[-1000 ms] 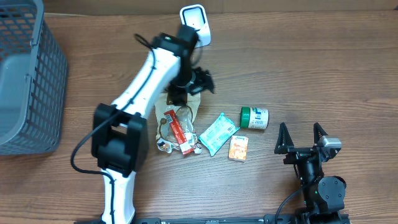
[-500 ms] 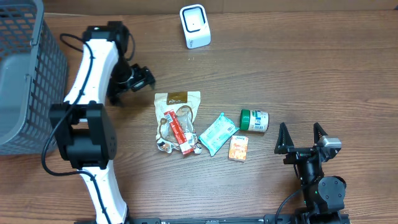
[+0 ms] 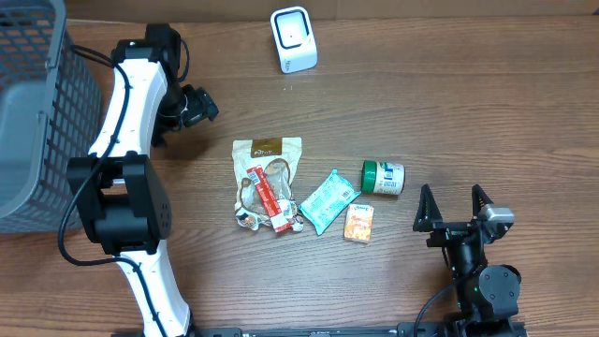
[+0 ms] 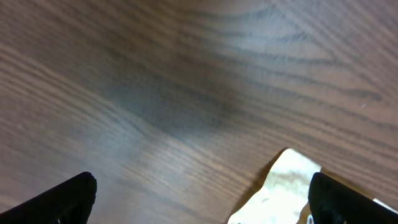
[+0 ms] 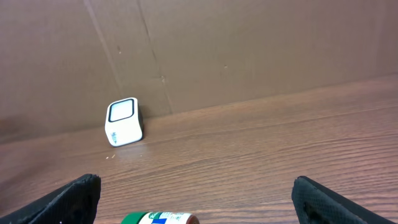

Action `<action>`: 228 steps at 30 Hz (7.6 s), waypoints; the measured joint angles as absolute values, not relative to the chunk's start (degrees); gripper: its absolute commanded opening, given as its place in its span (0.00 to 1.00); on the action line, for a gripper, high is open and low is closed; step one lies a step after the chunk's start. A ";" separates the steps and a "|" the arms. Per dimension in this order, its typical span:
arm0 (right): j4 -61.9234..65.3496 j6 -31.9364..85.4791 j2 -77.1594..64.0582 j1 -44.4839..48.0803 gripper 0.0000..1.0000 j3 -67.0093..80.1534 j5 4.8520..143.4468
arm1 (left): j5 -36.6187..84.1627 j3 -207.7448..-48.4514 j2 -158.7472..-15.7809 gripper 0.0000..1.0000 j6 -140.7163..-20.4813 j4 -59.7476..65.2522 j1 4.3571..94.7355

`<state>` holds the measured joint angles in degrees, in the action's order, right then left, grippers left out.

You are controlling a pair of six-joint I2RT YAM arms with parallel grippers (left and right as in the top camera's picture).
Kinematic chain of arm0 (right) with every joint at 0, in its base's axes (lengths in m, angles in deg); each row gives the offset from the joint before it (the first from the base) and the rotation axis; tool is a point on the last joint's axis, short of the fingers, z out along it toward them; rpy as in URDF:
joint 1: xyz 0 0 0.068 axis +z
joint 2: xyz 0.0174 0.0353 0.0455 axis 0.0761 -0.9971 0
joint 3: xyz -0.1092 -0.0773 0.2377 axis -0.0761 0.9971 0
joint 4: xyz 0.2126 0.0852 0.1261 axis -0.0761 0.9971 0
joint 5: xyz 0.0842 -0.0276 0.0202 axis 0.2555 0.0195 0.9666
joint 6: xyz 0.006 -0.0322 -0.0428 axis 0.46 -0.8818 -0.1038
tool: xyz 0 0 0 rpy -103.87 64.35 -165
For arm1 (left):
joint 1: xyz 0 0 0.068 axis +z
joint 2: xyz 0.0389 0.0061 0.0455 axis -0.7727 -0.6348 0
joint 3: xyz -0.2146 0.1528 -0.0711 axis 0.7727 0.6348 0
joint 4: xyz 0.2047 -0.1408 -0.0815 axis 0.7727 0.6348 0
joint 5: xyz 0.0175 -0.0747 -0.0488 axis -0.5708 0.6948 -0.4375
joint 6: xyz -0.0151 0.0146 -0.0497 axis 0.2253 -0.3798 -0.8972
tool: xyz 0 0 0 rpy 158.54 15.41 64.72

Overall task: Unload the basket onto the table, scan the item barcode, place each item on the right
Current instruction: 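Raise the left gripper and retract it to the basket side, then move the right gripper up and over toward the green-lidded jar, then lower the right gripper around the green-lidded jar, then grasp the green-lidded jar with the right gripper and lift it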

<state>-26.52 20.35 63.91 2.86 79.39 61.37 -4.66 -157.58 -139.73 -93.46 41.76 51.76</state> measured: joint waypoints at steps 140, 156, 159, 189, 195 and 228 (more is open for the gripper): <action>25.48 -16.99 -37.53 26.75 0.76 7.87 48.74 | -5.04 -157.58 -139.71 1.00 -93.44 40.05 51.76; 27.32 -22.89 -37.53 26.46 0.73 7.87 51.82 | -5.04 -157.58 -139.73 1.00 -93.44 40.03 51.76; 27.38 -22.98 -37.53 26.44 0.73 7.87 52.24 | -5.01 -157.58 -139.71 1.00 -93.44 40.05 51.76; 16.00 -15.13 -37.66 21.15 0.73 12.38 54.14 | -5.01 -157.58 -139.71 1.00 -93.46 40.05 51.76; 16.13 -12.57 -37.66 18.84 0.78 12.38 54.03 | -5.01 -157.58 -139.73 1.00 -93.44 40.03 51.76; 35.89 7.67 -38.71 15.80 1.00 -12.96 64.04 | -5.01 -157.58 -139.73 1.00 -93.44 40.03 51.76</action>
